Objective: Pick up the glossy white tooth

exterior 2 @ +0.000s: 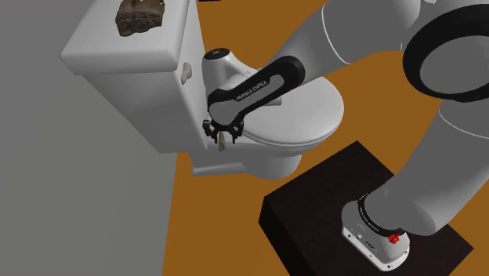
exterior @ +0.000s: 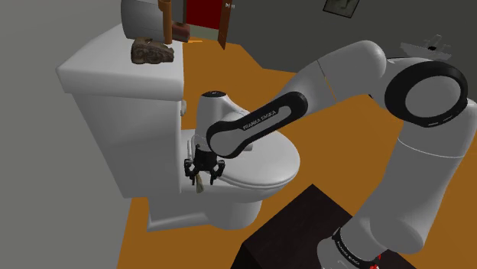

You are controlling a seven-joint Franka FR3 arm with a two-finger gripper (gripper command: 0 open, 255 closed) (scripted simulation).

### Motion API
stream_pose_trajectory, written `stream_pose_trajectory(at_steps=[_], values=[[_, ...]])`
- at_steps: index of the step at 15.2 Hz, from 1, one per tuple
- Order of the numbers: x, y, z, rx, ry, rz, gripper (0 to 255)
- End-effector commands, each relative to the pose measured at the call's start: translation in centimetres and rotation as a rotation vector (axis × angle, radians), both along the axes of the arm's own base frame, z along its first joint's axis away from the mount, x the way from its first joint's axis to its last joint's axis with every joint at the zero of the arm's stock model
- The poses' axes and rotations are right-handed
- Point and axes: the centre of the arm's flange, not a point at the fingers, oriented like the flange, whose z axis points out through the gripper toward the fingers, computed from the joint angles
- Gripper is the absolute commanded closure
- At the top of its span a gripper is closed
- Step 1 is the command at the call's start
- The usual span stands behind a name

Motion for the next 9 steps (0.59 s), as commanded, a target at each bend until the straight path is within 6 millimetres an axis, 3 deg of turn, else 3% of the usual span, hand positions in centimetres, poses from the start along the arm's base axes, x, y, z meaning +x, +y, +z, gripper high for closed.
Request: stream_pose_trajectory(at_steps=[1, 5, 8, 9], values=[[0.1, 1.4, -0.6, 0.056, -0.071, -0.001, 255], [-0.2, 1.3, 0.1, 0.055, -0.071, 0.000, 255], [0.1, 1.4, -0.4, 0.055, -0.070, 0.001, 255], [0.5, 0.6, -0.9, 0.054, -0.071, -0.001, 255]])
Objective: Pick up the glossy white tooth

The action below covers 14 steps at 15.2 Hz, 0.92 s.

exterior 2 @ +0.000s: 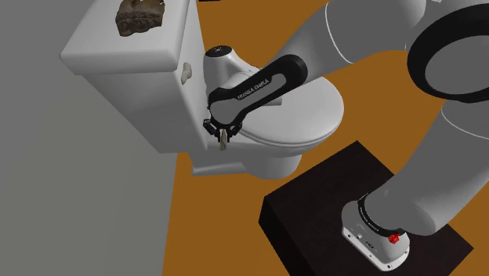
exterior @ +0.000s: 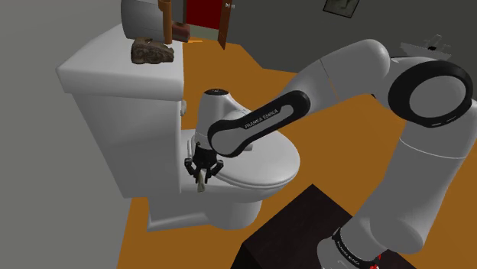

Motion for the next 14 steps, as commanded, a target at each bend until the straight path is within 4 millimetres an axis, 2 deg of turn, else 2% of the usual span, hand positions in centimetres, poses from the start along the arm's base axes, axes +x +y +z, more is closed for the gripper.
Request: stream_pose_trajectory(at_steps=[1, 14], values=[[0.3, 0.8, -1.2, 0.040, -0.040, 0.001, 255], [0.3, 0.8, 5.7, 0.040, -0.040, 0.001, 255]])
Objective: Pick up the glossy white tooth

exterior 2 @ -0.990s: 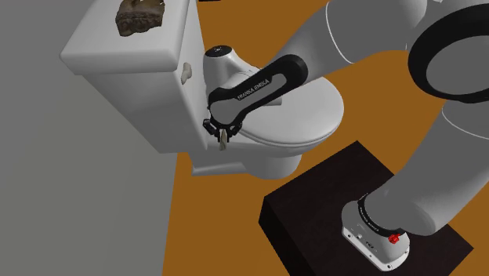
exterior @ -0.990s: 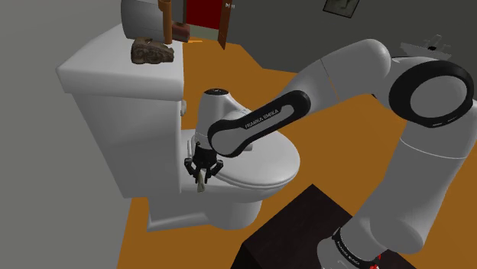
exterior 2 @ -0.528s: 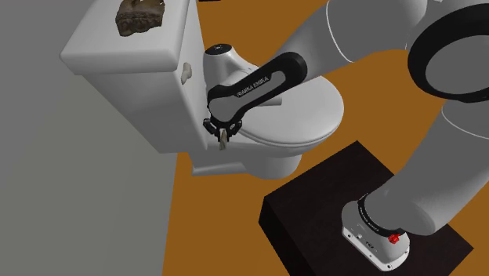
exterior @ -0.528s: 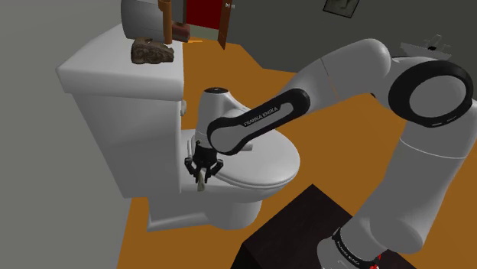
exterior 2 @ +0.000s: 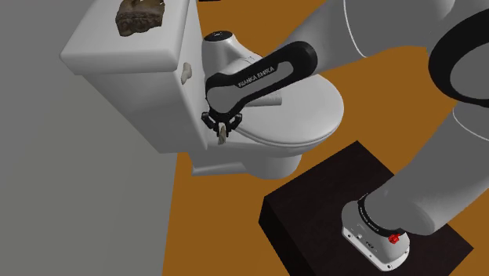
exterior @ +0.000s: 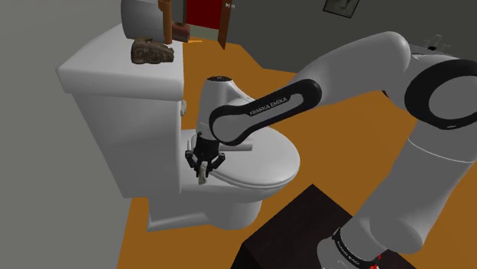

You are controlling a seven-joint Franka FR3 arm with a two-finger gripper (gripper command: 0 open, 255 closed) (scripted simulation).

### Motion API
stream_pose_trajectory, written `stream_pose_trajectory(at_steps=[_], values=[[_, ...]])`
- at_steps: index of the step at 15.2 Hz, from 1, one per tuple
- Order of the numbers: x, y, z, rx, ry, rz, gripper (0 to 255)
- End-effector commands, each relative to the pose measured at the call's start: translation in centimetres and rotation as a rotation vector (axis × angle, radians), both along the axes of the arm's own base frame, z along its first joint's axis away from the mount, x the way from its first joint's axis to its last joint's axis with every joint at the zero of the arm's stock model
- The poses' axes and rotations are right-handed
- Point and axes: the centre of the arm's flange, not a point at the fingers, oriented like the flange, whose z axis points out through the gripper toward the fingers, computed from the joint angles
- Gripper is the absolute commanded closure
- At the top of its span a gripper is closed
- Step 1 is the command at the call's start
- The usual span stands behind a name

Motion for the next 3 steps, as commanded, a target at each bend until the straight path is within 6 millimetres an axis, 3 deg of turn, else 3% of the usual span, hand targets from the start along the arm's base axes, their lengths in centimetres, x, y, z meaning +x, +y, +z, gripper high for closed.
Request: stream_pose_trajectory(at_steps=[1, 3], values=[[0.51, 0.81, 2.28, 0.025, -0.046, 0.003, 255], [0.51, 0.81, 2.37, 0.025, -0.046, 0.003, 255]])
